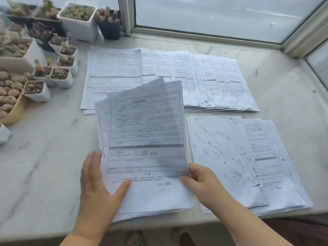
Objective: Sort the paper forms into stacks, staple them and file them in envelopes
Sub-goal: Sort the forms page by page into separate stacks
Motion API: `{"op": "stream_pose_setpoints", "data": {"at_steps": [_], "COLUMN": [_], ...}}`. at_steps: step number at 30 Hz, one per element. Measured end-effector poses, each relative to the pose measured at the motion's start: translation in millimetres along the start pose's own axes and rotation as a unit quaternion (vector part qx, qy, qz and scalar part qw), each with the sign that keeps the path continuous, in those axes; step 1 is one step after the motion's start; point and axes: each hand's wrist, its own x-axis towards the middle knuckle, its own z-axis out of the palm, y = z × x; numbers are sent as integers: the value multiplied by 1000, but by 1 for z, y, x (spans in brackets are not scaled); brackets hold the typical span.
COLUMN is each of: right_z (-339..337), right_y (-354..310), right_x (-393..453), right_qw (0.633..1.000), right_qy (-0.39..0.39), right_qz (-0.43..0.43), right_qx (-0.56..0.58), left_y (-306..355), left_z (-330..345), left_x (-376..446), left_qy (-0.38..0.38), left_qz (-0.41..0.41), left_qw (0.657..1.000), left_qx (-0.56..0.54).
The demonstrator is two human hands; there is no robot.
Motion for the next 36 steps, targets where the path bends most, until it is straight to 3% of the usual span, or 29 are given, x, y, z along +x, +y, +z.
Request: {"op": "stream_pose_setpoints", "data": {"at_steps": [2,3,4,5,9,14,18,21,23,25,30,36], "right_z": [-17,-26,-34,-43,-83,-125,-173,-225,-258,-283,-289,-257], "right_y": [-14,-23,-31,-37,-54,-47,-40,-37,-36,-38,-45,-51], "right_x": [1,4,7,14,56,107,140,169,186,198,218,247], "right_qw": [997,995,992,990,985,994,991,950,882,830,817,805], "right_qy": [15,20,20,22,26,-4,62,118,154,173,104,66], "right_qz": [-57,-85,-107,-123,-141,-77,-14,48,85,115,103,83], "right_qx": [42,57,64,58,97,78,119,286,437,518,557,583], "left_y": [20,30,39,45,79,114,155,169,168,167,157,156], "left_z": [-13,-15,-16,-14,13,70,110,135,151,168,216,260], "left_x": [21,32,43,53,94,128,150,165,173,178,197,209], "left_qy": [-51,-98,-136,-151,-107,-40,-91,-90,-87,-103,-127,-140], "left_qz": [-148,-185,-194,-187,-140,-175,-166,-129,-87,-34,92,53], "left_qw": [977,944,916,909,929,945,945,966,984,993,982,974], "left_qx": [-147,-255,-324,-340,-326,-275,-266,-203,-131,-48,105,168]}}
